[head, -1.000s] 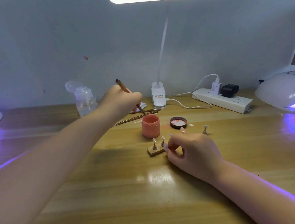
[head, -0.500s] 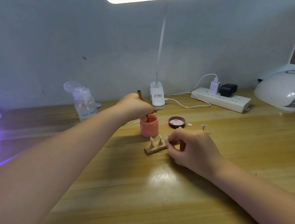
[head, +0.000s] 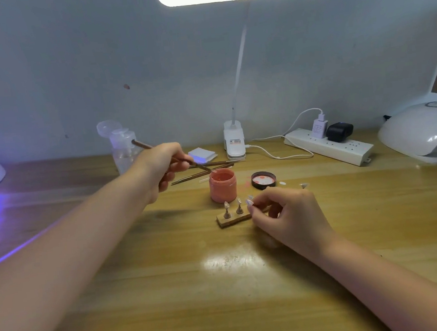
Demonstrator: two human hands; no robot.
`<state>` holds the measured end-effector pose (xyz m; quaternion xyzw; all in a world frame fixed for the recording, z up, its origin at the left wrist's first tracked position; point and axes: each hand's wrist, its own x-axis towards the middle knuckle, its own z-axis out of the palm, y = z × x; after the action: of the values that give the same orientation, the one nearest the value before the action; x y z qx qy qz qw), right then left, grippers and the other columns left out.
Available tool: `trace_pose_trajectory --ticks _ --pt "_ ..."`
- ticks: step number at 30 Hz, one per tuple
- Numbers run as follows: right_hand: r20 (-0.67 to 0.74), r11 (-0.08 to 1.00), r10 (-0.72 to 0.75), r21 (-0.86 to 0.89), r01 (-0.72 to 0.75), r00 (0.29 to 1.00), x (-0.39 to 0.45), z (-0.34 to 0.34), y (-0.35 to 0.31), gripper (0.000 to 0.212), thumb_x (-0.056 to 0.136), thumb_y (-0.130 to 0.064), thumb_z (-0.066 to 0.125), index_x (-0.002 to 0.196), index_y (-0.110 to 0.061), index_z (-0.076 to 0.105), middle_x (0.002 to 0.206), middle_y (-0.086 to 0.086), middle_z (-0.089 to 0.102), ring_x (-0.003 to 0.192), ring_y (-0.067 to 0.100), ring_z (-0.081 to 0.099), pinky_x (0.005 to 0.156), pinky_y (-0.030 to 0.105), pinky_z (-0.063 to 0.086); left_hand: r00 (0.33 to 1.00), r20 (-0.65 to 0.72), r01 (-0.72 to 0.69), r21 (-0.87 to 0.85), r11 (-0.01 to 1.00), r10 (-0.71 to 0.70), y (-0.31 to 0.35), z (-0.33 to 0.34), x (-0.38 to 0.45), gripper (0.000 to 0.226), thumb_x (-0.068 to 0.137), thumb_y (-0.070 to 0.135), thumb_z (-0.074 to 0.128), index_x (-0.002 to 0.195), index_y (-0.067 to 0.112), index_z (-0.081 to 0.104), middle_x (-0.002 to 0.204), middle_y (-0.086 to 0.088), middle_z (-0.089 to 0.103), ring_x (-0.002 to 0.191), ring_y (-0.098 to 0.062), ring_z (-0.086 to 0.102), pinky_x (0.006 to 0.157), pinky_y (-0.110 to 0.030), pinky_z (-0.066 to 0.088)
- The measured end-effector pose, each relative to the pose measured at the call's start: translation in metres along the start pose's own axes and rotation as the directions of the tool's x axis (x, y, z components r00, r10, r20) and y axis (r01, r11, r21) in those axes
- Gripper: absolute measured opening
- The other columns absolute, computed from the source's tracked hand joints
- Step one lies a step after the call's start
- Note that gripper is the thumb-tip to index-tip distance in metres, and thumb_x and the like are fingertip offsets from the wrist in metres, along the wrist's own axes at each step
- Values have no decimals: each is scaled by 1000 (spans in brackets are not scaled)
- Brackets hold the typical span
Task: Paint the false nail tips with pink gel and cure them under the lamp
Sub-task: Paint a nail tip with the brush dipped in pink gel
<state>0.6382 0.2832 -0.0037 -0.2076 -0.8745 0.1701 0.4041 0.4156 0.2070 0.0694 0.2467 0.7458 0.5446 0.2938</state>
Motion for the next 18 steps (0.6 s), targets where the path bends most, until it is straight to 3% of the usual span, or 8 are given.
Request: trace_pose_trajectory --ticks 6,13,15,18 --pt "16 1000 15 10 -16 1000 0 -1 0 5 77 -12 76 79 -16 75 66 -19 60 53 1 52 58 8 38 999 -36 18 -133 991 -23 -23 -11 -2 20 83 16 53 76 15 72 51 8 60 48 -7 36 48 -20 28" --pt "-17 994 88 59 -87 996 1 0 2 4 78 -14 75 80 -16 77 70 -12 69 54 6 57 58 16 41 948 -169 -316 -425 848 269 -43 13 -32 23 92 12 54 78 14 72 70 -4 73 68 -12 52 53 -16 39" --pt "-32 986 124 112 -120 992 2 0 2 2 79 -14 75 79 -16 76 70 -11 70 55 6 57 58 14 40 899 -145 -437 -384 813 414 -54 22 -49 21 94 10 52 85 14 71 74 -5 74 68 -10 54 57 -18 42" --pt "-64 982 133 145 -122 989 2 0 0 3 79 -12 75 78 -15 75 69 -9 70 56 9 58 59 18 44 758 -64 -643 -241 727 649 -67 28 -73 17 86 11 53 93 13 68 77 0 73 69 0 62 64 -11 45"
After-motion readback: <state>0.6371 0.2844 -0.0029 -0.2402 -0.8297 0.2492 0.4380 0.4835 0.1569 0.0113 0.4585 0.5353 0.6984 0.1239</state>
